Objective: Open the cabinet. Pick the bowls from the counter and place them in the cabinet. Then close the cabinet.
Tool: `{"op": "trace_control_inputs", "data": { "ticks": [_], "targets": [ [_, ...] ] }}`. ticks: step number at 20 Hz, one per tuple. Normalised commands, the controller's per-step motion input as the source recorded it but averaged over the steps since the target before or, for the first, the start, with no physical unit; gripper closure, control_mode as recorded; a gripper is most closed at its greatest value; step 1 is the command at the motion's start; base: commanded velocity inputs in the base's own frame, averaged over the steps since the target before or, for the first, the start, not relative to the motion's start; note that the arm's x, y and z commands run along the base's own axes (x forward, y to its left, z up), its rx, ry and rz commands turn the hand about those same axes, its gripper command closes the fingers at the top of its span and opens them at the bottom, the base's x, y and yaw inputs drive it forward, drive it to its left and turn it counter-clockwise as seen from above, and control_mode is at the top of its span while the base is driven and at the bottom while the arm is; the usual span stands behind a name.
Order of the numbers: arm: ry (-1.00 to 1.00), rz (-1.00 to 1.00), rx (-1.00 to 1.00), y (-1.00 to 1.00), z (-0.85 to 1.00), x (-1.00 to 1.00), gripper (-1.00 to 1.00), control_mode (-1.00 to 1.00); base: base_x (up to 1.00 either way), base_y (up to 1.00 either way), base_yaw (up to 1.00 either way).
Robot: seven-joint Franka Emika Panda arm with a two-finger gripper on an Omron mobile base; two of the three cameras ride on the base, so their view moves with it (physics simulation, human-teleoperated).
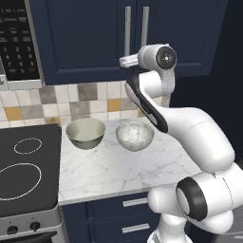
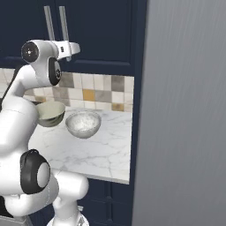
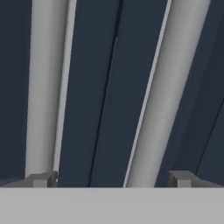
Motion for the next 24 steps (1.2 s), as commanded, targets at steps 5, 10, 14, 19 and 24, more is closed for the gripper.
{"op": "trace_control_inputs", "data": {
  "ticks": [5,10,14,19,24],
  "targets": [
    [-0.03,0.00,0.02,-0.03,0.00,0.58,-1.00,-1.00,0.00,0.00,0.00],
    [0.00,0.00,0.07,-0.33,-0.01,0.77,1.00,-1.00,0.00,0.00,0.00],
    [0.00,0.00,0.19,-0.69,-0.18,0.69,1.00,-1.00,0.00,0.00,0.00],
    [-0.07,-0.09,0.31,-1.00,-0.11,-0.03,1.00,-1.00,0.00,0.00,0.00],
    [-0.09,-0.07,0.41,-1.00,0.00,-0.70,1.00,-1.00,0.00,0.00,0.00]
  ]
}}
